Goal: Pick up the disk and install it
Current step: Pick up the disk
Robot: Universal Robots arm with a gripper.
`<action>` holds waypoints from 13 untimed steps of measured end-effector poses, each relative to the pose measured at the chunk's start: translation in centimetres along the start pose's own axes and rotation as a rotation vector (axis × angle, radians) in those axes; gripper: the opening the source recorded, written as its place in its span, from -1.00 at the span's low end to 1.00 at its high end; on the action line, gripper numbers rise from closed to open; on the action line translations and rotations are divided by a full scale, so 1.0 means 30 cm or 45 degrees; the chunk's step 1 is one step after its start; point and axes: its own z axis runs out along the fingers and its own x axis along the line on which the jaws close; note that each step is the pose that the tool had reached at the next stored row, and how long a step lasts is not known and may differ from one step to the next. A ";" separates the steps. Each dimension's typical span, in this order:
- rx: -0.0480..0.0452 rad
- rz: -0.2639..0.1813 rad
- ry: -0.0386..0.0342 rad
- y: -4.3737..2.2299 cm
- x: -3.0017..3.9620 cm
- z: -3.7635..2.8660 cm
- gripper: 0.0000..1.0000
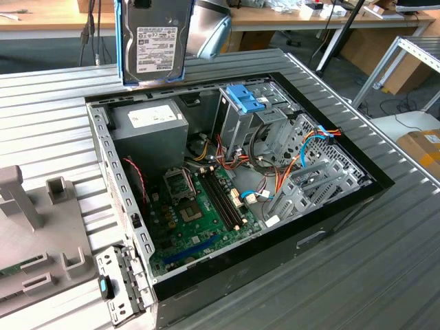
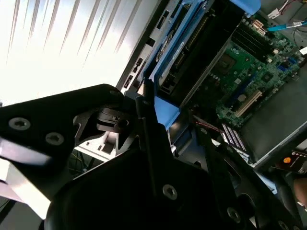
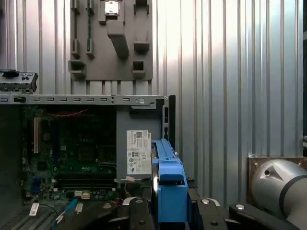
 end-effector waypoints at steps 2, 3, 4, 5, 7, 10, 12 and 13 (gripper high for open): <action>0.000 0.000 -0.0013 -0.017 0.075 -0.003 -0.26; 0.000 0.000 -0.0016 -0.018 0.089 -0.003 -0.26; 0.000 0.000 -0.0018 -0.018 0.096 -0.004 -0.26; 0.000 0.000 -0.0022 -0.019 0.110 -0.004 -0.26; 0.000 0.000 -0.0026 -0.020 0.128 -0.005 -0.26; 0.000 0.000 -0.0045 -0.022 0.159 -0.006 -0.26; 0.000 0.000 -0.0063 -0.022 0.176 -0.007 -0.26; 0.000 0.000 -0.0077 -0.023 0.183 -0.007 -0.26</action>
